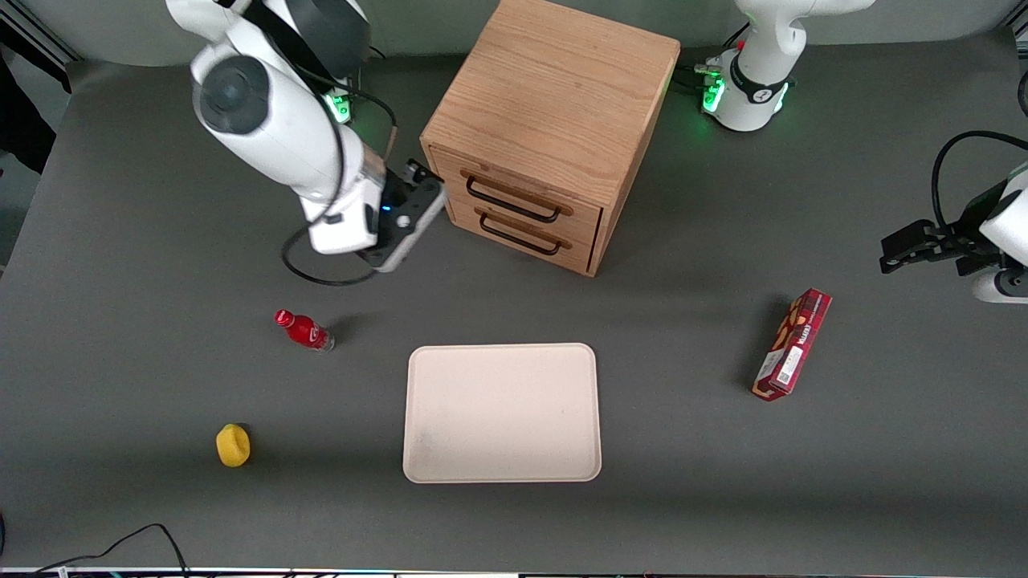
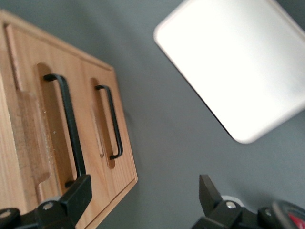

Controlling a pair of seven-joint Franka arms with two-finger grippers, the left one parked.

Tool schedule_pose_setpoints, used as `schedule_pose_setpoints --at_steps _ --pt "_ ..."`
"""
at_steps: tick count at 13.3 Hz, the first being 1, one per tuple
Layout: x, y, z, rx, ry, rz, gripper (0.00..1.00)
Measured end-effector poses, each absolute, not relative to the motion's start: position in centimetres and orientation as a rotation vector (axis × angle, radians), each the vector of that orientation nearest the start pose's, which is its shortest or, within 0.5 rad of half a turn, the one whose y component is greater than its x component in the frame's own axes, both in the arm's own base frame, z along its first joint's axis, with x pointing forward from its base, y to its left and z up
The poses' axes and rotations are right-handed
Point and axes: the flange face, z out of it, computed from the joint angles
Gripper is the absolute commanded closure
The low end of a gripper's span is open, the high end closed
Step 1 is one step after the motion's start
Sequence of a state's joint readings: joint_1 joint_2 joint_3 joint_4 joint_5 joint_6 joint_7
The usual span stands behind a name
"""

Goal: Open upper drawer
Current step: 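Move the right gripper to the upper drawer's black handle and hook it, then pull the upper drawer outward by its handle with the right gripper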

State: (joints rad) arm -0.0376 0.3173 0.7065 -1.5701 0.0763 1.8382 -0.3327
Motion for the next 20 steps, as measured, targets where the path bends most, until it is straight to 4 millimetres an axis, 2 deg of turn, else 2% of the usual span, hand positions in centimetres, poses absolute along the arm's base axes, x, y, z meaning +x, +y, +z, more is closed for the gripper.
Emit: schedule_pose_setpoints --at_steps 3,6,8,16,20 --pt "52.1 39.0 46.3 -2.425 -1.419 0.104 0.00" --pt "50.9 41.6 43.8 -2.365 -1.458 0.150 0.00" --pt "50.3 42.8 42.9 -2.342 -1.474 0.161 0.00" --pt "49.4 45.1 40.2 -2.301 -1.490 0.175 0.00" --pt "50.1 45.2 38.8 -2.309 -1.500 0.156 0.00"
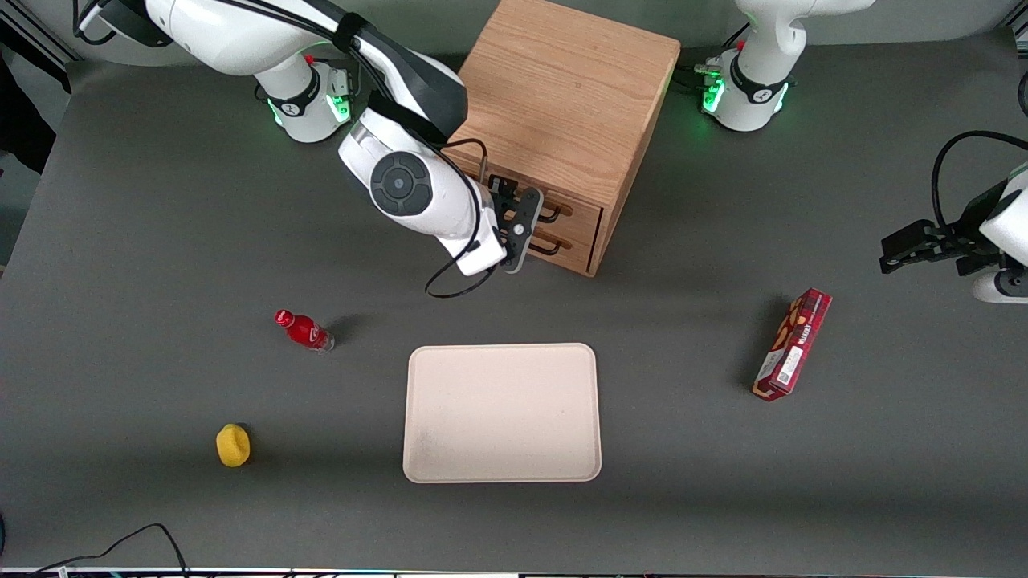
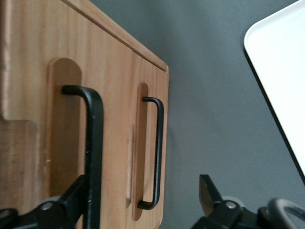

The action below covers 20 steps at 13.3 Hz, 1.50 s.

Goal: Open upper drawer
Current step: 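Pull the upper drawer outward by its handle with the right gripper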

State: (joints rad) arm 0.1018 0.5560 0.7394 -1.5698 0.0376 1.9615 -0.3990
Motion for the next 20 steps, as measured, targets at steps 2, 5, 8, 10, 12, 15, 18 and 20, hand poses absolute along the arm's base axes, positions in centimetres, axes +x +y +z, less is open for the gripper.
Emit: schedule_pose_setpoints --at_steps 2,5,8,10,12,15,18,20 --pt "50.2 45.1 38.8 -2.314 -1.503 0.153 0.00" --pt "52.5 43.1 38.5 -2.377 -1.503 0.116 0.00" --pt "55.5 40.7 38.6 -2.435 -1.452 0.033 0.00" --pt "56.9 39.7 39.1 -2.462 -1.424 -0.024 0.00" --pt "58.6 38.2 39.3 -2.498 -1.387 -0.065 0.00" --pt "60.9 36.0 39.6 -2.546 -1.333 -0.158 0.00" --pt "62.3 34.6 39.7 -2.552 -1.349 -0.234 0.00" --pt "63.2 33.6 39.5 -2.559 -1.361 -0.267 0.00"
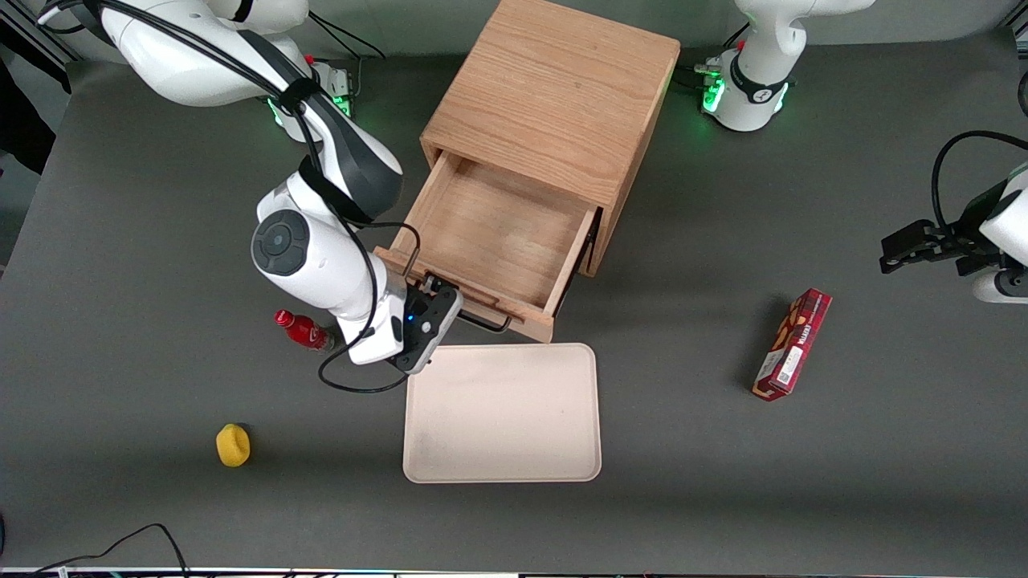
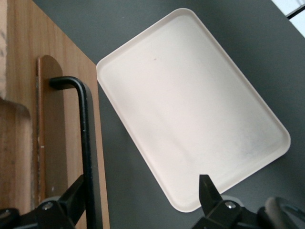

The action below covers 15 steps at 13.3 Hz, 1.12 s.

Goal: Open upper drawer

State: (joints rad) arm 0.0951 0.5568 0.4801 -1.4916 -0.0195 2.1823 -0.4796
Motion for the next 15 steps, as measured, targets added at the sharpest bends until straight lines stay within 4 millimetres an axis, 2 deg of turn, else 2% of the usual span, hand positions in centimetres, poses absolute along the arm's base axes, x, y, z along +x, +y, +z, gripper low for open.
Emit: schedule_pose_setpoints --at_steps 3,9,11,12,13,15 --pt "64.0 32.4 39.5 -2.575 -1.352 -0.288 0.00" --pt "65.2 31.2 40.9 -2.593 -1.327 -0.339 0.00" --pt "66.2 30.1 43.3 -2.597 -1.181 -0.375 0.00" --pt "66.8 28.6 45.6 -2.600 -1.051 -0.379 0.00" --pt "67.3 25.9 48.4 -2.621 -0.945 -0.399 0.00" --pt "66.8 17.9 54.1 -2.725 -0.723 -0.395 0.00"
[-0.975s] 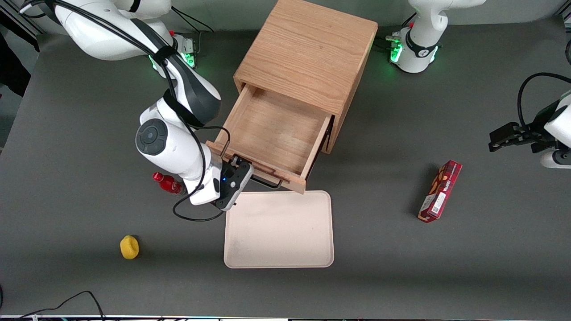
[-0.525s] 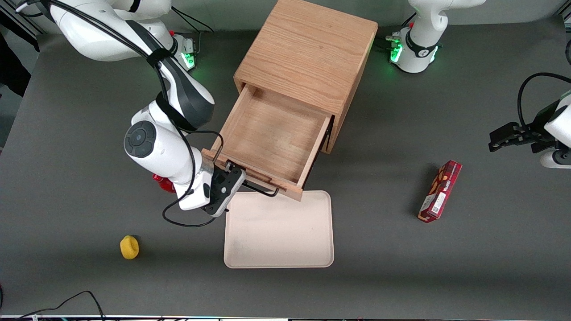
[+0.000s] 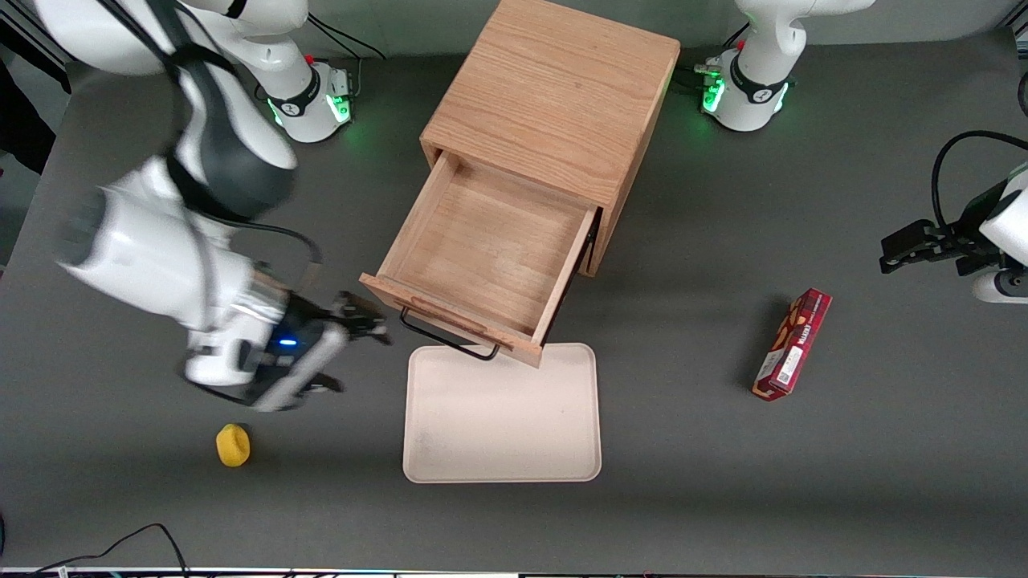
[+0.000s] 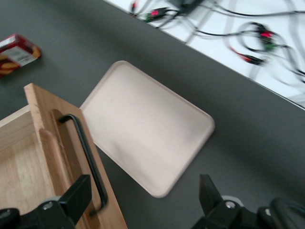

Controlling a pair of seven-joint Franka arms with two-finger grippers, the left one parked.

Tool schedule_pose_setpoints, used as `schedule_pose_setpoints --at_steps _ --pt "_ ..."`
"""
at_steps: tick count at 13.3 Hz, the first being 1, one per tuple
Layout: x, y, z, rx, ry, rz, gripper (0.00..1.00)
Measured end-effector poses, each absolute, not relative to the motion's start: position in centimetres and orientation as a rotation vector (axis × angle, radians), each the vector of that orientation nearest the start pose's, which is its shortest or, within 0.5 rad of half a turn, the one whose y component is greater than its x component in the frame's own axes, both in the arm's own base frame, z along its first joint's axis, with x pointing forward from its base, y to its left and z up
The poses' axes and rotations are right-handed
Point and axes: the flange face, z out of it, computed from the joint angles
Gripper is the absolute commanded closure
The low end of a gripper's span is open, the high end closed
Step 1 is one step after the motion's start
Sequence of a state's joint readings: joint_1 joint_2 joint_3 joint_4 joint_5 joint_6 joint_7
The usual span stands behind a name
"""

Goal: Open upper drawer

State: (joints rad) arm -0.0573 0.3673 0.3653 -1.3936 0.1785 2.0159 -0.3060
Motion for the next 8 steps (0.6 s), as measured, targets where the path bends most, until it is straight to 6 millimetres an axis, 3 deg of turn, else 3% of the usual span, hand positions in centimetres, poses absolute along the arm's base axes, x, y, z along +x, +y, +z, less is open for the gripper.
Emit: schedule_pose_setpoints --at_steps 2,3,5,8 --pt "63.2 10.1 58.1 -2.857 -0.353 -0.239 0.00" --pt "60.9 7.7 59.3 -2.914 -0.158 -0.129 0.00" --pt "57.4 5.4 60.6 -3.044 0.032 -0.002 0.00" --pt "55.9 2.8 60.5 -3.114 0.131 0.068 0.00"
